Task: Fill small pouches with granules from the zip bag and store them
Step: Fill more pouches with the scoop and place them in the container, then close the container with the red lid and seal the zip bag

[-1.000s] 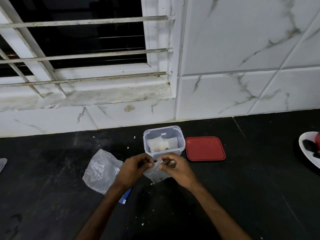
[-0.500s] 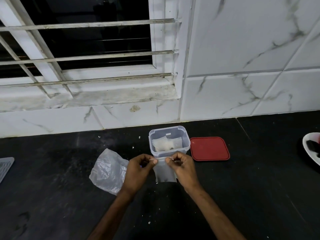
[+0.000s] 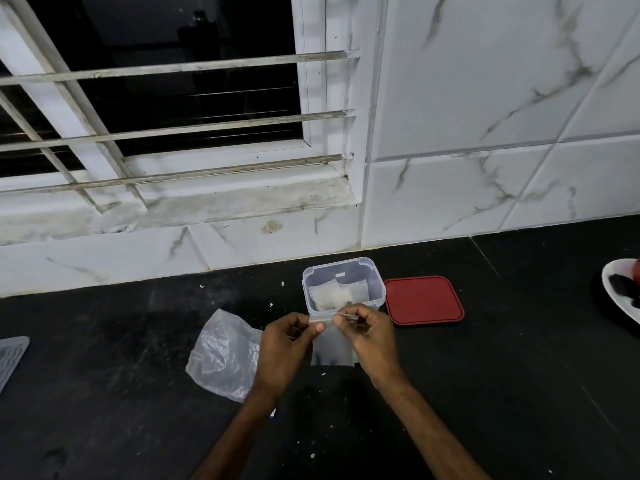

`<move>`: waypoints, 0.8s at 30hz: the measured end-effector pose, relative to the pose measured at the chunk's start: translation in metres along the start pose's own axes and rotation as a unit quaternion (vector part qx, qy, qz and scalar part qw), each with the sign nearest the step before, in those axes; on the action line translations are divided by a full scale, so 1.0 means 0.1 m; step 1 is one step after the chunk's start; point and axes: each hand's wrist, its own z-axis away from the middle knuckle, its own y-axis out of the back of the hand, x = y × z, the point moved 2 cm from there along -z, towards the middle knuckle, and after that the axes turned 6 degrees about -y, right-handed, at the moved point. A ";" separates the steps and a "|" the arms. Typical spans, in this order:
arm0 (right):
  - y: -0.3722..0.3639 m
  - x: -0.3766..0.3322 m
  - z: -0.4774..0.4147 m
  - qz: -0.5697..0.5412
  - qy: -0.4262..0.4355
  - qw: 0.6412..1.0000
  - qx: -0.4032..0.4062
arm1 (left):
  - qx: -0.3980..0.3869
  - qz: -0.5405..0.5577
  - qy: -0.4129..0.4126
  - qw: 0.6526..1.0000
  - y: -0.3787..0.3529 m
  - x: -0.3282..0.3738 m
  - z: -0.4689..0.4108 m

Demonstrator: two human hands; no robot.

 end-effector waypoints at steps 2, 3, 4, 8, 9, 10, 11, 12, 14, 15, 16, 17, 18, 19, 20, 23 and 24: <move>-0.01 -0.02 -0.03 -0.023 -0.008 0.999 -0.036 | 0.012 -0.011 -0.010 1.000 0.01 -0.02 -0.08; -0.01 -0.03 -0.06 -0.026 -0.008 0.998 -0.061 | 0.018 -0.018 -0.020 0.999 0.01 -0.02 -0.13; 0.00 -0.04 -0.10 -0.018 -0.005 0.997 -0.075 | 0.021 -0.024 -0.028 0.999 0.00 -0.01 -0.19; 0.11 -0.17 -0.49 0.045 0.026 0.997 -0.054 | 0.005 -0.022 -0.060 0.998 -0.09 0.08 -0.48; 0.14 -0.21 -0.62 0.069 0.034 0.996 -0.049 | -0.002 -0.023 -0.063 0.998 -0.12 0.10 -0.56; 0.16 -0.25 -0.75 0.089 0.034 0.994 -0.045 | -0.001 -0.033 -0.064 0.997 -0.13 0.11 -0.63; 0.19 -0.27 -0.89 0.111 0.028 0.993 -0.040 | 0.011 -0.048 -0.057 0.997 -0.15 0.09 -0.71; 0.22 -0.27 -1.02 0.134 0.015 0.990 -0.036 | 0.031 -0.063 -0.044 0.997 -0.14 0.05 -0.76; 0.27 -0.22 -1.28 0.190 -0.009 0.981 -0.038 | 0.065 -0.098 -0.021 0.993 -0.11 -0.06 -0.84; 0.28 -0.15 -1.39 0.222 -0.017 0.974 -0.041 | 0.065 -0.128 -0.013 0.990 -0.09 -0.14 -0.84; 0.28 -0.07 -1.50 0.248 -0.029 0.967 -0.044 | 0.055 -0.159 0.002 0.986 -0.09 -0.21 -0.85; 0.27 0.02 -1.59 0.265 -0.043 0.962 -0.048 | 0.042 -0.181 0.020 0.982 -0.09 -0.29 -0.83; 0.24 0.12 -1.68 0.277 -0.061 0.957 -0.055 | 0.029 -0.195 0.040 0.980 -0.10 -0.37 -0.83; 0.20 0.21 -1.73 0.289 -0.076 0.952 -0.062 | 0.018 -0.200 0.062 0.978 -0.11 -0.43 -0.81; 0.15 0.29 -1.76 0.300 -0.093 0.947 -0.071 | 0.008 -0.203 0.081 0.976 -0.11 -0.49 -0.80; 0.03 0.50 -1.83 0.309 -0.134 0.936 -0.102 | -0.008 -0.207 0.126 0.970 -0.16 -0.60 -0.83; 0.00 0.56 -1.85 0.309 -0.135 0.935 -0.109 | -0.010 -0.205 0.136 0.969 -0.17 -0.62 -0.84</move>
